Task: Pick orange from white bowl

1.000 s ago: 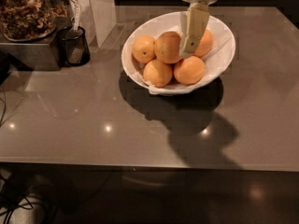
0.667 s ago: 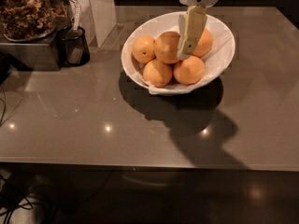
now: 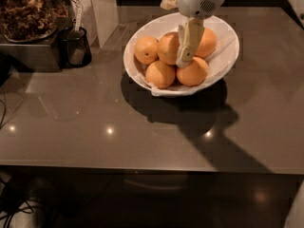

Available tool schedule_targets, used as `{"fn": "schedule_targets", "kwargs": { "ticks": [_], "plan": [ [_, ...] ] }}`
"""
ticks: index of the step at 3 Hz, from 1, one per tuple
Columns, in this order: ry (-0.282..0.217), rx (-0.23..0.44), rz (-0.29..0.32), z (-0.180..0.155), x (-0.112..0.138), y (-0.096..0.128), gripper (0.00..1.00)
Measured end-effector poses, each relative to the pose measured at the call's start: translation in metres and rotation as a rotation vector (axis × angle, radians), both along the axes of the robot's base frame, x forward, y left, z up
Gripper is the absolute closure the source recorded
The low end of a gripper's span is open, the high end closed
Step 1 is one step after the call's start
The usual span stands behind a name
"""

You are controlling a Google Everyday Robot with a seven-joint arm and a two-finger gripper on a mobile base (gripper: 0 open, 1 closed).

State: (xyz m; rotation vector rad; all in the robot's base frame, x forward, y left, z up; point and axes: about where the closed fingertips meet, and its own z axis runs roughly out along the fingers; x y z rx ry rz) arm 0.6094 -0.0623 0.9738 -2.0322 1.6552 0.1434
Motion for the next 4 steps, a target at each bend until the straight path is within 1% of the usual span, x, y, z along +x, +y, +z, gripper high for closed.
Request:
{"fn": "schedule_targets", "kwargs": {
  "ticks": [2,3,4],
  "plan": [
    [0.054,0.004,0.024,-0.030,0.006,0.006,0.00],
    [0.065,0.003,0.025,-0.041,0.006,0.004,0.00],
    [0.065,0.003,0.025,-0.041,0.006,0.004,0.19]
  ]
}}
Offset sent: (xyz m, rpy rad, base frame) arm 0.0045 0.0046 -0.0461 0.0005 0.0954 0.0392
